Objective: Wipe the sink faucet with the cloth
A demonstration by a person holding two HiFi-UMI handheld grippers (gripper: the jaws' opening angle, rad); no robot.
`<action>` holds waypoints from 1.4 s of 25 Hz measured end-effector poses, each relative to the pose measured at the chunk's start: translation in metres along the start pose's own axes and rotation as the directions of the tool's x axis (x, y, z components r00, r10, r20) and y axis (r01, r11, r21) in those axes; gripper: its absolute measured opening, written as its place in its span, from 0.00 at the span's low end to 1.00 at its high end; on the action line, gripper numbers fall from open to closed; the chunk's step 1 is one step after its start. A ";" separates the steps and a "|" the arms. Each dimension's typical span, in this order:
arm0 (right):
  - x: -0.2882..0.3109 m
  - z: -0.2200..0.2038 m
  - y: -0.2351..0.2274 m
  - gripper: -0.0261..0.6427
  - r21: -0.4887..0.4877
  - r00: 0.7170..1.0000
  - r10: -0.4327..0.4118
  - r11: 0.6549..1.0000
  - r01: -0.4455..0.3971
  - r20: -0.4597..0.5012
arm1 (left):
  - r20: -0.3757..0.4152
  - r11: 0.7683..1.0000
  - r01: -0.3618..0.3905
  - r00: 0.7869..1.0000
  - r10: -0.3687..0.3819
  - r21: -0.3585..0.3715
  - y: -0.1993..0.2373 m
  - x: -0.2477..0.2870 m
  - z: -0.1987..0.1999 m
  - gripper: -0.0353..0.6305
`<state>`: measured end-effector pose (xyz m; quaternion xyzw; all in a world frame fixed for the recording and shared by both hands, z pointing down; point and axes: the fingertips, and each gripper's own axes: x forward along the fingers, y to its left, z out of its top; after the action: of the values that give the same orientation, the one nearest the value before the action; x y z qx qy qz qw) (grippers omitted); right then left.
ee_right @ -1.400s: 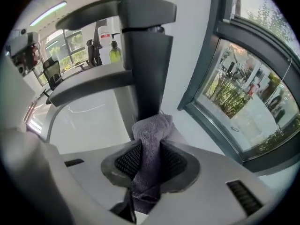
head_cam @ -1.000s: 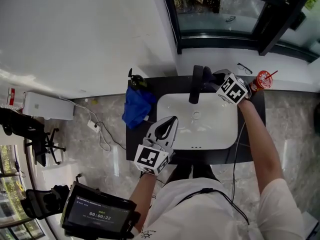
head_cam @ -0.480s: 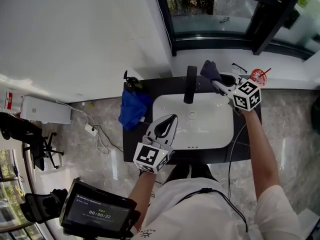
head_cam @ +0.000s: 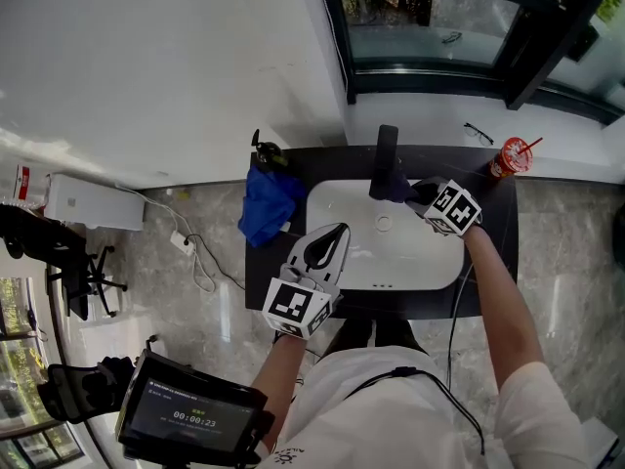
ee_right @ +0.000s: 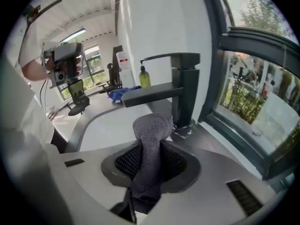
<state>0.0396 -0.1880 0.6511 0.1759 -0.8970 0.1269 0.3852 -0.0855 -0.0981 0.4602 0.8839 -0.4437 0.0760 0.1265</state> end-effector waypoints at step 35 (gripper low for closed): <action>0.006 -0.007 0.044 0.19 -0.129 0.976 0.181 0.972 -0.196 -0.117 | 0.000 1.000 -0.015 1.000 0.015 -0.003 -0.006 -0.023 -0.001 0.05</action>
<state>0.0220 -0.1470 0.6560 0.0555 -0.8949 0.1088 0.4292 -0.0942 -0.0772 0.4542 0.8805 -0.4503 0.0762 0.1275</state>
